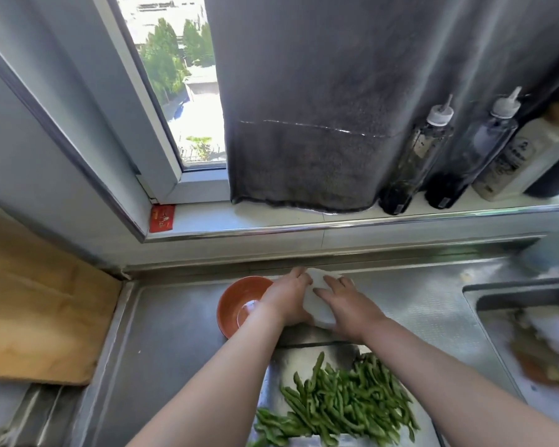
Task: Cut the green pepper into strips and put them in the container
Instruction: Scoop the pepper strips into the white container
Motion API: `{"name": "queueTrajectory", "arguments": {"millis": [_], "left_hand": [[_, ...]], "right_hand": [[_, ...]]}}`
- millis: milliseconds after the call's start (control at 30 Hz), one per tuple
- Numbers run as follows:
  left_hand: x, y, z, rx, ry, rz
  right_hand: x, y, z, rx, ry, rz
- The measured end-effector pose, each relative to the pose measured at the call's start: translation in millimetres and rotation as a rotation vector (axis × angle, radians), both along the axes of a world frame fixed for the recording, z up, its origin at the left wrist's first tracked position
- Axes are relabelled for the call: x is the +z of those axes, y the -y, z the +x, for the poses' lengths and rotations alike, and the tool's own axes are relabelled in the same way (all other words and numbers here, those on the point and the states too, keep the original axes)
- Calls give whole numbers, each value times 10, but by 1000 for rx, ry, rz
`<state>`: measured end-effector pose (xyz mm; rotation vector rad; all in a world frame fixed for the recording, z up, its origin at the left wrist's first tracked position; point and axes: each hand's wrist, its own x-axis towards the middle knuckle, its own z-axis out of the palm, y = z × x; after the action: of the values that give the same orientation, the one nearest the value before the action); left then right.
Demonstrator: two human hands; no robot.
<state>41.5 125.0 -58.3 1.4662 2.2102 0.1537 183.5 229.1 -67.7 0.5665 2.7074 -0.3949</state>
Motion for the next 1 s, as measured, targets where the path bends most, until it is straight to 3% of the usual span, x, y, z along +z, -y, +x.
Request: {"name": "queueTrajectory", "arguments": {"millis": [167, 400, 533, 600, 700, 800, 1000], "left_hand": [[-52, -69, 32, -58, -81, -10], [-106, -167, 92, -104, -51, 12], [-101, -188, 110, -105, -57, 25], [-110, -165, 101, -93, -39, 50], [-101, -123, 94, -114, -62, 71], [-114, -62, 111, -94, -82, 48], [-142, -98, 138, -91, -47, 3]], "right_hand": [[76, -54, 127, 99, 43, 6], [114, -28, 123, 221, 129, 119], [116, -68, 99, 246, 128, 82], [136, -124, 142, 128, 2, -24], [135, -314, 225, -225, -260, -171], [79, -429, 232, -484, -196, -255], [-29, -323, 25, -613, -230, -371]]}}
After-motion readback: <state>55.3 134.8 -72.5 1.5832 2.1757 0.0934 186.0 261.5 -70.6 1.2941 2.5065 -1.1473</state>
